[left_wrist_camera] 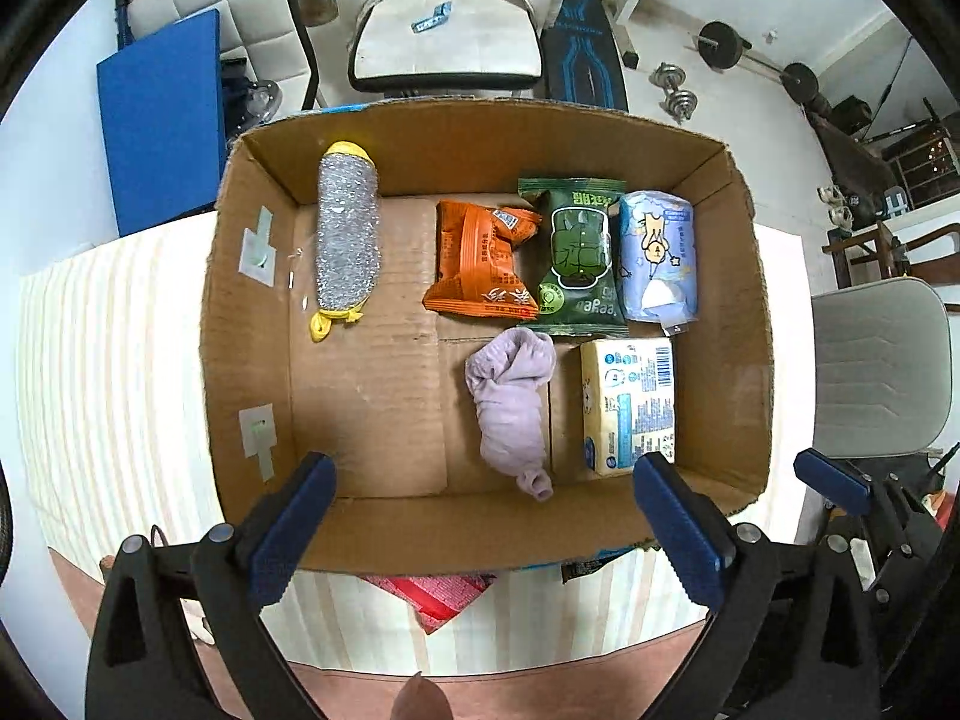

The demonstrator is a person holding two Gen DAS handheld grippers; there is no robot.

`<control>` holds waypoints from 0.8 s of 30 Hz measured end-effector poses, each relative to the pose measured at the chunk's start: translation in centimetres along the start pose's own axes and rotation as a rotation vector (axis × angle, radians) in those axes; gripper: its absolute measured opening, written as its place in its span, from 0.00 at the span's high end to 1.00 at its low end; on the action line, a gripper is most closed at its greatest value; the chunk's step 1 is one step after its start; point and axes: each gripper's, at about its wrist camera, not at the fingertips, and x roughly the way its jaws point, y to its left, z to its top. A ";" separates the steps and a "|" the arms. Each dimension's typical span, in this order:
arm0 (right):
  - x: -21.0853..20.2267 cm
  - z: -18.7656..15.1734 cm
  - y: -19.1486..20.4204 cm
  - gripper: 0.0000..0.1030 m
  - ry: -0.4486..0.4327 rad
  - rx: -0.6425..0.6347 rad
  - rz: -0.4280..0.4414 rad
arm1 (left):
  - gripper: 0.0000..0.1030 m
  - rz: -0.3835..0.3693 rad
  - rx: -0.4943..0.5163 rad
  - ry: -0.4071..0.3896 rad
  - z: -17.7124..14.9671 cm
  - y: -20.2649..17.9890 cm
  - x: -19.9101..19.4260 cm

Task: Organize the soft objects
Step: 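Carry cloth and carton into the box and release both, then grasp the red snack bag with the left tool while the right grasps the black bag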

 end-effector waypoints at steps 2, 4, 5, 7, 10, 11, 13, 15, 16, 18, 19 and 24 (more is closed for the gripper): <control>-0.4 -0.4 0.3 0.00 -0.011 0.003 0.011 | 0.02 -0.005 -0.007 -0.012 -0.4 0.1 -0.6; -0.9 -0.6 0.5 0.00 -0.022 0.003 0.024 | 0.02 -0.005 -0.017 -0.031 -0.7 0.4 -1.4; -1.3 -0.8 0.5 0.00 -0.032 0.006 0.033 | 0.02 -0.005 -0.024 -0.048 -0.9 0.5 -2.0; -2.2 -1.7 0.2 0.00 -0.059 0.030 0.059 | 0.02 0.001 -0.057 -0.104 -2.0 1.1 -3.5; -3.8 -3.9 -1.5 0.00 -0.115 0.107 0.113 | 0.02 0.033 -0.116 -0.167 -4.6 2.2 -5.0; -4.3 -5.4 -2.6 0.00 -0.145 0.159 0.144 | 0.02 0.039 -0.138 -0.182 -5.7 2.7 -5.2; -4.0 -7.9 -4.5 0.00 -0.164 0.249 0.184 | 0.02 0.055 -0.191 -0.200 -8.4 3.8 -5.0; -2.4 -10.3 -6.1 0.00 -0.134 0.335 0.236 | 0.02 0.058 -0.244 -0.182 -10.7 5.0 -3.7; -1.0 -11.5 -6.9 0.00 -0.102 0.387 0.277 | 0.02 0.047 -0.271 -0.157 -11.6 5.6 -2.6; 1.9 -13.2 -7.8 0.00 -0.041 0.460 0.323 | 0.02 0.002 -0.314 -0.076 -13.3 6.8 0.2; 3.4 -13.7 -8.1 0.00 -0.012 0.482 0.334 | 0.02 -0.006 -0.330 -0.032 -14.1 7.3 1.9; 10.3 -14.6 -8.2 0.15 0.056 0.610 0.375 | 0.02 0.047 -0.357 0.083 -16.8 8.7 7.4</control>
